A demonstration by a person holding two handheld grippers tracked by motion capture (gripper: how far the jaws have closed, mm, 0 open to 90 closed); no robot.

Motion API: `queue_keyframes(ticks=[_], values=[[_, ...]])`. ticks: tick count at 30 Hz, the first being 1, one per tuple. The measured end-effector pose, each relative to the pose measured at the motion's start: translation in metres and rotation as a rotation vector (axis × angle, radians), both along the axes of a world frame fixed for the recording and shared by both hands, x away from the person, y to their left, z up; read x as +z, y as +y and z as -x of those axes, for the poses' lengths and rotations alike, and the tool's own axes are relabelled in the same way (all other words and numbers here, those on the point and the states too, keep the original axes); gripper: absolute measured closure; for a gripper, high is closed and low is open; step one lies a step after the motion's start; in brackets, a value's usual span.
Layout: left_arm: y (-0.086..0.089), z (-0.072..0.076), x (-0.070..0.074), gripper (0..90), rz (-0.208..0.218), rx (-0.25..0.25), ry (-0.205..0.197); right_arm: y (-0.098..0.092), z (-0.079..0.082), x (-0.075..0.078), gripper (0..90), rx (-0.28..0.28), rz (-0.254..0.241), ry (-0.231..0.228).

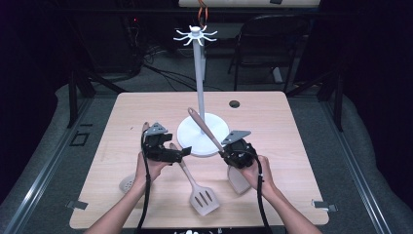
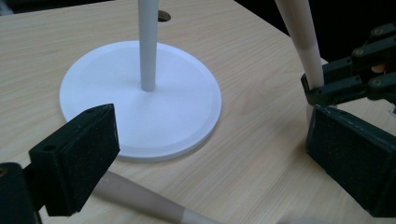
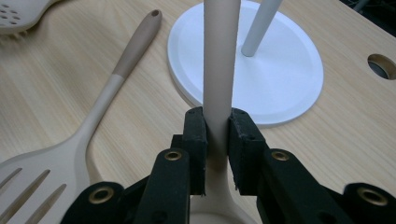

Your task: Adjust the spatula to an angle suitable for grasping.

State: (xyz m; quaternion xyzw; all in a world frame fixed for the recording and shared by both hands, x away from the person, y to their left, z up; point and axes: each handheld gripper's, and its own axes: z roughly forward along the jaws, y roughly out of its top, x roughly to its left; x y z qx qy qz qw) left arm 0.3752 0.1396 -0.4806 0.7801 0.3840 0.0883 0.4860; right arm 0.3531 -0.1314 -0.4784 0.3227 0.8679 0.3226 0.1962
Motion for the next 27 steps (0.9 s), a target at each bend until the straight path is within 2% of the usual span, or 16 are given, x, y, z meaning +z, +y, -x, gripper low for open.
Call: queue_keyframes(ticks=[5,8,13,14,15,16,18,21,22,23,24,25,27], values=[[-0.012,-0.002,0.002,9.6,0.057,-0.014,0.002,0.007,0.001,0.005,78.3,0.01,-0.032,-0.015],[-0.018,-0.004,0.003,14.5,0.115,-0.042,0.013,0.013,0.001,0.007,78.3,0.014,-0.045,-0.029],[-0.025,0.001,0.009,19.7,0.132,-0.076,-0.026,0.026,0.005,0.007,78.3,0.017,-0.053,-0.057],[-0.025,0.001,0.009,21.1,0.155,-0.067,-0.017,0.028,0.005,0.007,78.2,0.019,-0.051,-0.06],[-0.024,0.0,0.008,23.6,0.176,-0.061,-0.014,0.03,0.004,0.006,78.2,0.017,-0.046,-0.07],[-0.023,0.0,0.008,26.8,0.216,-0.047,-0.006,0.031,0.004,0.005,78.2,0.015,-0.052,-0.07],[-0.026,-0.002,0.009,31.7,0.245,-0.029,-0.005,0.034,0.001,0.003,78.2,0.012,-0.072,-0.067],[-0.034,-0.002,0.008,41.8,0.239,-0.023,-0.005,0.037,0.0,0.002,78.2,0.006,-0.081,-0.075],[-0.036,-0.002,0.007,49.5,0.24,-0.026,-0.003,0.038,0.001,0.002,78.2,-0.001,-0.088,-0.091],[-0.037,-0.003,0.006,49.5,0.239,-0.031,0.003,0.038,0.001,0.002,78.2,-0.001,-0.088,-0.091],[-0.038,-0.003,0.004,51.4,0.251,-0.026,0.006,0.038,0.002,0.003,78.1,-0.004,-0.089,-0.093],[-0.038,-0.003,0.003,59.3,0.269,-0.027,0.011,0.038,0.002,0.004,78.1,-0.003,-0.097,-0.102],[-0.037,-0.004,0.0,66.4,0.295,-0.031,0.022,0.037,0.002,0.004,78.0,-0.013,-0.101,-0.105]])
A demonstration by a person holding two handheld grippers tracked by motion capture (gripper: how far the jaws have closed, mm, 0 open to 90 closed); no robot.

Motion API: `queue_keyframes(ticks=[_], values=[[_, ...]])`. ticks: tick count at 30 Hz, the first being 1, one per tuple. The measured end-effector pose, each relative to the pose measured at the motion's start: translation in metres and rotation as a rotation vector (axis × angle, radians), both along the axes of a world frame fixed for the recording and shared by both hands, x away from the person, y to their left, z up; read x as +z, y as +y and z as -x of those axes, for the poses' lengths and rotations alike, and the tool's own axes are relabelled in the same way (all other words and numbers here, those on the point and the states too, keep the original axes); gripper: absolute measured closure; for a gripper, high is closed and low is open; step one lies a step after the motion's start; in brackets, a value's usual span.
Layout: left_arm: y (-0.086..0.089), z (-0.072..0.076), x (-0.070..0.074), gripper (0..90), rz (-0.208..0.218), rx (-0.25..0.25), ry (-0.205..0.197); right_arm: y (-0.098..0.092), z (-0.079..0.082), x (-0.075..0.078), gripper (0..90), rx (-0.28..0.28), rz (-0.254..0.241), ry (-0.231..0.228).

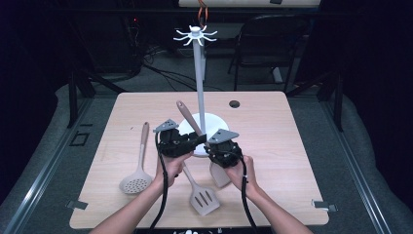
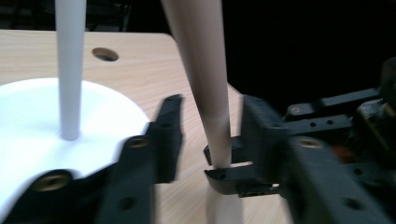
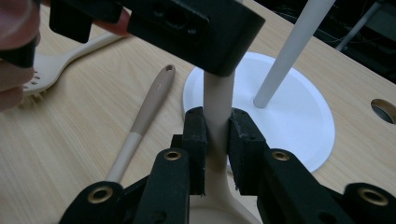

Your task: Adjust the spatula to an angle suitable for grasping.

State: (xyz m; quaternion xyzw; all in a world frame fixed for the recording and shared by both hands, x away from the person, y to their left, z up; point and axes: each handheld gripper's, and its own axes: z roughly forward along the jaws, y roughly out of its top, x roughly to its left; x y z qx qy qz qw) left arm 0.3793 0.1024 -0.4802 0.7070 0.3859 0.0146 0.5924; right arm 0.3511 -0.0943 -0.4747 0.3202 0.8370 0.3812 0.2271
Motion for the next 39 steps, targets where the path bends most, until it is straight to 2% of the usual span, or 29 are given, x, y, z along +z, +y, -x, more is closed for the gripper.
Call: queue_keyframes(ticks=[2,3,6,9,11,12,18,21,23,28,31,38,39], values=[[0.0,0.001,-0.001,71.1,0.022,-0.013,-0.005,-0.001,0.0,0.0,78.0,-0.001,-0.007,0.001],[-0.001,0.003,0.0,73.9,0.019,-0.005,-0.018,-0.001,0.002,0.001,78.0,-0.005,-0.003,-0.008],[-0.001,0.005,0.002,76.2,0.057,-0.014,-0.033,-0.002,0.003,0.003,77.9,0.0,-0.011,-0.017],[-0.001,0.007,0.004,77.0,0.052,-0.013,-0.056,-0.001,0.004,0.003,77.7,0.006,-0.027,-0.029],[0.0,0.007,0.003,77.2,0.049,-0.018,-0.057,0.0,0.004,0.003,77.3,0.003,-0.019,-0.034],[0.001,0.006,0.003,77.3,0.054,-0.019,-0.054,0.001,0.005,0.003,77.1,0.005,-0.006,-0.041],[0.002,0.006,0.005,77.4,0.077,-0.009,-0.07,0.002,0.005,0.005,75.0,0.026,-0.019,-0.056],[0.0,0.004,0.008,77.6,0.057,-0.004,-0.076,0.001,0.007,0.008,70.7,0.037,-0.022,-0.056],[0.001,0.003,0.008,77.6,0.054,-0.002,-0.076,0.0,0.008,0.008,70.1,0.04,0.001,-0.058],[0.005,0.0,0.009,77.6,0.041,0.004,-0.089,-0.012,0.006,0.009,58.5,0.038,-0.016,-0.016],[0.006,0.0,0.01,77.6,0.036,-0.001,-0.099,-0.017,0.006,0.009,55.7,0.041,-0.018,-0.002],[0.007,-0.001,0.015,77.6,0.005,-0.013,-0.129,-0.039,0.006,0.007,44.9,0.029,-0.025,0.059],[0.007,-0.002,0.016,77.7,0.005,-0.014,-0.133,-0.043,0.005,0.007,43.1,0.027,-0.019,0.08]])
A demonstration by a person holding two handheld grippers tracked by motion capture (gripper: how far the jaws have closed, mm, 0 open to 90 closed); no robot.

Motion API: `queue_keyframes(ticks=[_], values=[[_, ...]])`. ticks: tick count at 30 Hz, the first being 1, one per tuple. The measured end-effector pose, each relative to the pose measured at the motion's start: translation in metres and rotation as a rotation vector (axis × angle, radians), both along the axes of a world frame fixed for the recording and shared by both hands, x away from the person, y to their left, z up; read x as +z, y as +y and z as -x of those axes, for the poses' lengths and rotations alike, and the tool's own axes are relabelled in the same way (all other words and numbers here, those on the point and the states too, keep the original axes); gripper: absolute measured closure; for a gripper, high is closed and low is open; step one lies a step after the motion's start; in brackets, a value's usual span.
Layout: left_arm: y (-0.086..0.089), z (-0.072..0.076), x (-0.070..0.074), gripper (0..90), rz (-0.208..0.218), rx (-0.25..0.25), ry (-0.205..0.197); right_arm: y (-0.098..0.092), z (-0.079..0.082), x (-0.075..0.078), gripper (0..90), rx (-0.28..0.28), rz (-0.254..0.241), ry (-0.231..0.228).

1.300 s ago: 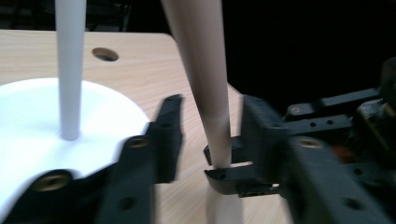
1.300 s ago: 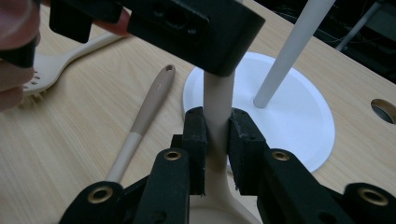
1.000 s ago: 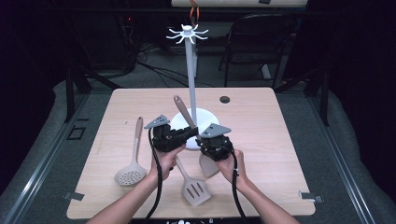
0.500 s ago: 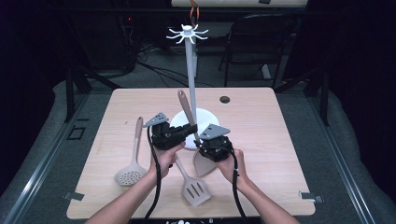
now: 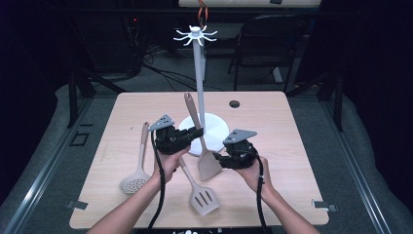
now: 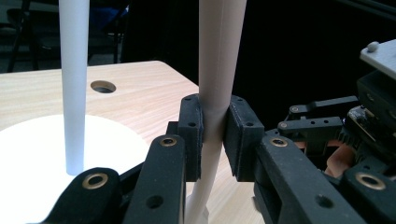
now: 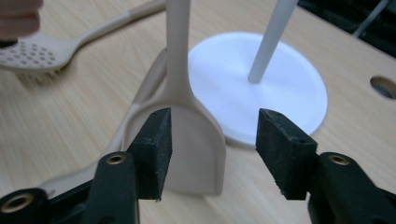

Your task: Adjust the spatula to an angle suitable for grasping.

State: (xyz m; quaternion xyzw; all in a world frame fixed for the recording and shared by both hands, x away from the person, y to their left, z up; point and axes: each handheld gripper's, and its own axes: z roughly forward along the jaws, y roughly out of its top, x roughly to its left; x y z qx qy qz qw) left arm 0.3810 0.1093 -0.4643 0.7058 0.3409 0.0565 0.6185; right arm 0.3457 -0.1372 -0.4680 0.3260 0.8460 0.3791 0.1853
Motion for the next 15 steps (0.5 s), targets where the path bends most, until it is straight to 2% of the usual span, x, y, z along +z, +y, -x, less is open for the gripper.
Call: queue_keyframes(ticks=[8,10,11,13,15], values=[[-0.002,-0.002,0.004,77.6,-0.036,-0.022,-0.027,-0.028,-0.005,-0.008,28.5,-0.041,0.031,0.084],[-0.001,-0.004,0.009,77.6,-0.04,-0.031,-0.032,-0.035,-0.006,-0.015,23.9,-0.028,0.062,0.143],[0.0,-0.004,0.011,77.6,-0.037,-0.033,-0.033,-0.038,-0.006,-0.019,21.5,-0.012,0.093,0.167],[0.001,-0.006,0.014,77.6,-0.038,-0.039,-0.043,-0.045,-0.002,-0.027,16.5,-0.014,0.152,0.179],[0.002,-0.008,0.019,77.6,-0.05,-0.035,-0.055,-0.054,-0.001,-0.032,14.0,-0.011,0.181,0.217]])
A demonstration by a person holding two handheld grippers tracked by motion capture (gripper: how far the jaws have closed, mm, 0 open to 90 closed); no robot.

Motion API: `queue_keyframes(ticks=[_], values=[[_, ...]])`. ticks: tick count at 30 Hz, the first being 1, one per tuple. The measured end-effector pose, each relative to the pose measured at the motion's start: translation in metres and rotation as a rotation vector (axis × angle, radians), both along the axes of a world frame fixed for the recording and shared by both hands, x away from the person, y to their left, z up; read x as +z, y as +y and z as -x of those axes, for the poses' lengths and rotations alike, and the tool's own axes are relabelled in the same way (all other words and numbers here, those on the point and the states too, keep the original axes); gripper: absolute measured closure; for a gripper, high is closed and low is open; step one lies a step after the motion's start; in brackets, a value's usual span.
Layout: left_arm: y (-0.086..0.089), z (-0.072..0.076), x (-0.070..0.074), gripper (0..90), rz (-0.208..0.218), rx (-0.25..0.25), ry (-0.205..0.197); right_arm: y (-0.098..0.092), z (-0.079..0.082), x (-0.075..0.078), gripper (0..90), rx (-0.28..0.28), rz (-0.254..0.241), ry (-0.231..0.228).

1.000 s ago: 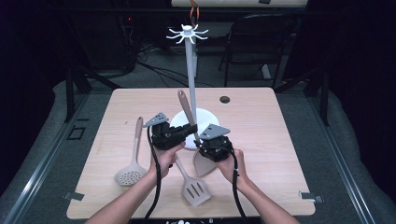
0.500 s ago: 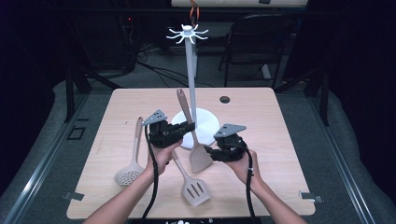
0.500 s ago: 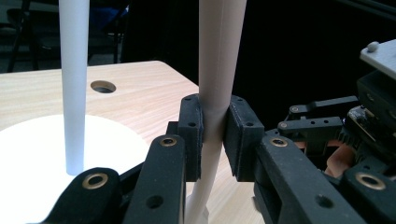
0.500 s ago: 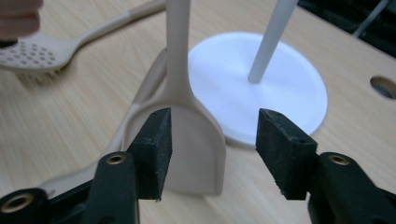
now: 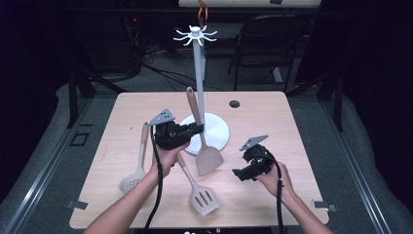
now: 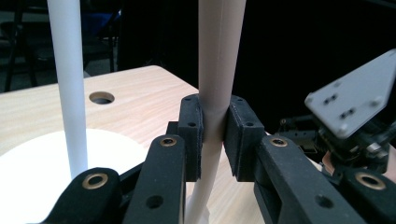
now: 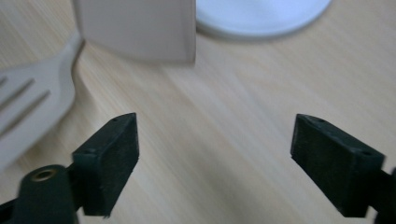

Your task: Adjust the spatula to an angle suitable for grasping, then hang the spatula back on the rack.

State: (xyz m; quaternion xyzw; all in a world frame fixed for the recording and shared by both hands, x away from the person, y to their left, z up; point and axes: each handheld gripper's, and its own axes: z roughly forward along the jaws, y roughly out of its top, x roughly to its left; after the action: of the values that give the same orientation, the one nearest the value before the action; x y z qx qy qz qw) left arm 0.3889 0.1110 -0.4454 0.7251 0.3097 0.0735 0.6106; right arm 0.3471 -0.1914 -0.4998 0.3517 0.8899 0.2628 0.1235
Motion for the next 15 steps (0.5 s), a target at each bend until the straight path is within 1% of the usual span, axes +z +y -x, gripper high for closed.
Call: queue_keyframes(ticks=[1,2,3,4,6,7,8,9,11,13,14,15], values=[[0.001,-0.001,0.001,77.6,-0.002,-0.002,-0.001,-0.006,0.001,-0.002,12.9,-0.013,-0.014,0.012],[0.001,-0.004,0.002,77.6,0.0,-0.008,0.003,-0.009,0.001,-0.003,11.5,-0.017,-0.016,0.027],[0.001,-0.006,0.004,77.6,-0.004,-0.015,0.017,-0.013,0.002,-0.004,9.5,-0.019,-0.011,0.045],[0.002,-0.009,0.006,77.6,-0.015,-0.032,0.027,-0.015,0.003,-0.005,8.6,-0.028,-0.008,0.048],[0.003,-0.013,0.01,77.6,-0.026,-0.035,0.031,-0.02,0.002,-0.008,4.2,-0.042,0.02,0.069],[0.003,-0.015,0.011,77.6,-0.034,-0.03,0.025,-0.022,0.0,-0.011,3.1,-0.046,0.042,0.088],[0.003,-0.016,0.013,77.6,-0.039,-0.023,0.017,-0.023,-0.001,-0.013,3.0,-0.043,0.052,0.094],[0.004,-0.017,0.014,77.6,-0.055,-0.024,0.009,-0.023,-0.002,-0.016,2.7,-0.041,0.061,0.094],[0.004,-0.02,0.017,77.6,-0.051,-0.024,0.003,-0.024,-0.005,-0.018,1.4,-0.044,0.095,0.093],[0.004,-0.021,0.02,77.6,-0.052,-0.026,-0.001,-0.023,-0.005,-0.018,1.3,-0.048,0.077,0.083],[0.004,-0.022,0.022,77.6,-0.054,-0.033,-0.006,-0.024,-0.005,-0.015,1.3,-0.045,0.097,0.074],[0.003,-0.023,0.024,77.6,-0.06,-0.037,-0.012,-0.025,-0.005,-0.015,1.1,-0.05,0.092,0.063]])
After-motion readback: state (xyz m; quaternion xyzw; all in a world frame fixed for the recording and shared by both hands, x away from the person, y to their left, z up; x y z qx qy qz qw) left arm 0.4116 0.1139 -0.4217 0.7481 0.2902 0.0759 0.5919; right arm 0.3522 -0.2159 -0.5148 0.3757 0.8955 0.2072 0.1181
